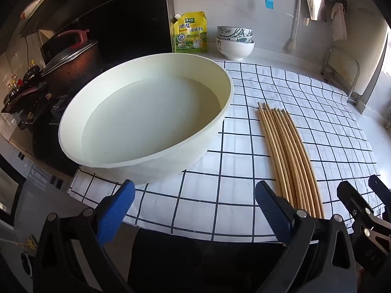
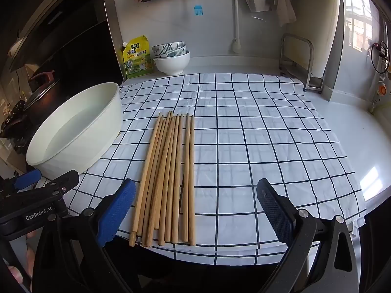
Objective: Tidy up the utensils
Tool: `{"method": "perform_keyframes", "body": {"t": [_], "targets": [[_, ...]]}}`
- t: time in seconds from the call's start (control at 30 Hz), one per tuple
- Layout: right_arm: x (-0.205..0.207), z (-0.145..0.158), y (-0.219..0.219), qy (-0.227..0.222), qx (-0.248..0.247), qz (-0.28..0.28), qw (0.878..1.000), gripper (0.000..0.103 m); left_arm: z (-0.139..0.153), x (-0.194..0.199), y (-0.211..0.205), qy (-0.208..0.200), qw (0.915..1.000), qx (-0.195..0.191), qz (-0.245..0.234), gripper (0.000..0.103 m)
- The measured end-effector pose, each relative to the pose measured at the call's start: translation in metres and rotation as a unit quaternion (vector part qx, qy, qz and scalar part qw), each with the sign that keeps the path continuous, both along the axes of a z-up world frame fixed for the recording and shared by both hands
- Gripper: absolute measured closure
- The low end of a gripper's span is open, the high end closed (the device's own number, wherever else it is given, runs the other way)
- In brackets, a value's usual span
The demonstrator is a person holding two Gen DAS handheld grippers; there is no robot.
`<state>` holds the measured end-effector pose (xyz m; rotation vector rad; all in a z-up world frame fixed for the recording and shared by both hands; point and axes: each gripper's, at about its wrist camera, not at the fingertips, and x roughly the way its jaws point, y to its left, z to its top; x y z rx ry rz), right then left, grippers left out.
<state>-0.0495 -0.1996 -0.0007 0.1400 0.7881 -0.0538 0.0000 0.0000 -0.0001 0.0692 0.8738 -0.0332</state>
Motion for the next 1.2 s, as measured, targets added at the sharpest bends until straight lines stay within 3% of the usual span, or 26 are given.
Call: {"method": "perform_keyframes", "body": {"t": [1.2], "targets": [[-0.0026,0.0056,0.0007,-0.007,-0.005,0.001,1.000,0.008,0.0019,-0.0016,-0.0051,-0.004,1.0000,-0.007,0.000,0.006]]}}
